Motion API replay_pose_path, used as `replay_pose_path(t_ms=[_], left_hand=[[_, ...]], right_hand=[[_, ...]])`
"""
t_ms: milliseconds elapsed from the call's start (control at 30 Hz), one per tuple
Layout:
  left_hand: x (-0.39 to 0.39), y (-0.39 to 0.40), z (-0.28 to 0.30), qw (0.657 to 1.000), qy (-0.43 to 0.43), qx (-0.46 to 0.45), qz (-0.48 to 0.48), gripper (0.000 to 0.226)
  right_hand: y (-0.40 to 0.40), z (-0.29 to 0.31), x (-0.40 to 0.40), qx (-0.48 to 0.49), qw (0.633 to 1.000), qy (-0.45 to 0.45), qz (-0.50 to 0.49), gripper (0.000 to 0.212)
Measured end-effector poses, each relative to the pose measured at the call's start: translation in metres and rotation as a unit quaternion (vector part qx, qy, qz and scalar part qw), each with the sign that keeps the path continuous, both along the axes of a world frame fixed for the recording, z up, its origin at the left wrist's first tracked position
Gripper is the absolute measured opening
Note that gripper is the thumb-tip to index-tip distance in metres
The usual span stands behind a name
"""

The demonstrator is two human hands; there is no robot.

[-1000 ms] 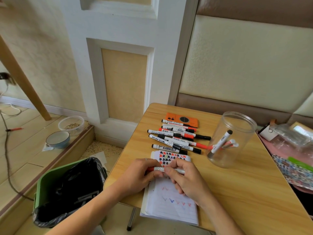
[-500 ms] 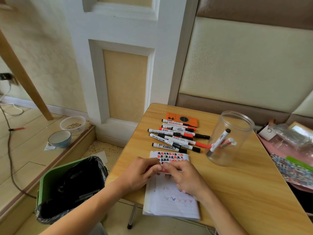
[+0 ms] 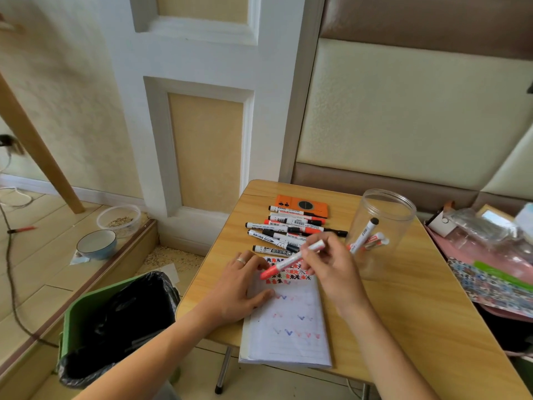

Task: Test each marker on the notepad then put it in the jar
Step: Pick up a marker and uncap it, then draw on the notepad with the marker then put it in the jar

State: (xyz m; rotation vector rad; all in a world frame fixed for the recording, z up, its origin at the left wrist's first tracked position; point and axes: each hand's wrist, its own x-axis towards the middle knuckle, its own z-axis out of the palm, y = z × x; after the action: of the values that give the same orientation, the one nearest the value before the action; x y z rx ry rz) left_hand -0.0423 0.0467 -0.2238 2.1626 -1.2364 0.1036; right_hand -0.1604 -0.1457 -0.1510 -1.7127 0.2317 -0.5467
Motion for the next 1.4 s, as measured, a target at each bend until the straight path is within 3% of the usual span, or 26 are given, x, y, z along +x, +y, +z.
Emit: replay_pose_path(t_ms=[167, 267, 433, 567, 800, 1000, 1133, 1267, 1333, 1400], left_hand=[[-0.001, -0.002, -0.003, 0.999, -0.025, 0.046, 0.007, 0.045], [-0.002, -0.003, -0.004, 0.997, -0.032, 0.063, 0.009, 0.045], [-0.006, -0.002, -0.004, 0.997, -0.029, 0.075, 0.009, 0.045], [-0.007, -0.003, -0.003, 0.996, -0.016, 0.092, 0.013, 0.047], [-0.009, -0.003, 0.004, 0.993, -0.022, 0.115, 0.021, 0.048], [-0.003, -0.002, 0.012, 0.987, -0.03, 0.16, -0.003, 0.049], [-0.001, 0.005, 0.01, 0.985, -0.057, 0.159, -0.024, 0.052], [-0.002, 0.006, -0.001, 0.987, -0.056, 0.151, -0.011, 0.054], [-0.001, 0.005, -0.004, 0.986, -0.053, 0.161, -0.006, 0.055], [-0.001, 0.004, -0.004, 0.985, -0.052, 0.167, -0.006, 0.056]], right_hand=[[-0.03, 0.056, -0.007, -0.141, 0.977, -0.089, -0.135, 0.016], [-0.051, 0.094, -0.014, -0.247, 0.939, -0.117, -0.207, 0.015], [-0.084, 0.139, -0.015, -0.346, 0.864, -0.167, -0.324, 0.015], [-0.1, 0.147, -0.011, -0.41, 0.816, -0.159, -0.374, 0.017], [-0.103, 0.11, 0.008, -0.454, 0.844, 0.083, -0.273, 0.013], [-0.101, 0.087, 0.009, -0.501, 0.817, 0.173, -0.227, 0.031], [-0.095, 0.086, 0.009, -0.522, 0.802, 0.142, -0.252, 0.022], [-0.07, 0.078, 0.011, -0.554, 0.773, -0.04, -0.307, 0.015], [-0.055, 0.065, 0.015, -0.553, 0.781, -0.091, -0.277, 0.016], [-0.046, 0.046, 0.025, -0.54, 0.816, -0.051, -0.198, 0.016]])
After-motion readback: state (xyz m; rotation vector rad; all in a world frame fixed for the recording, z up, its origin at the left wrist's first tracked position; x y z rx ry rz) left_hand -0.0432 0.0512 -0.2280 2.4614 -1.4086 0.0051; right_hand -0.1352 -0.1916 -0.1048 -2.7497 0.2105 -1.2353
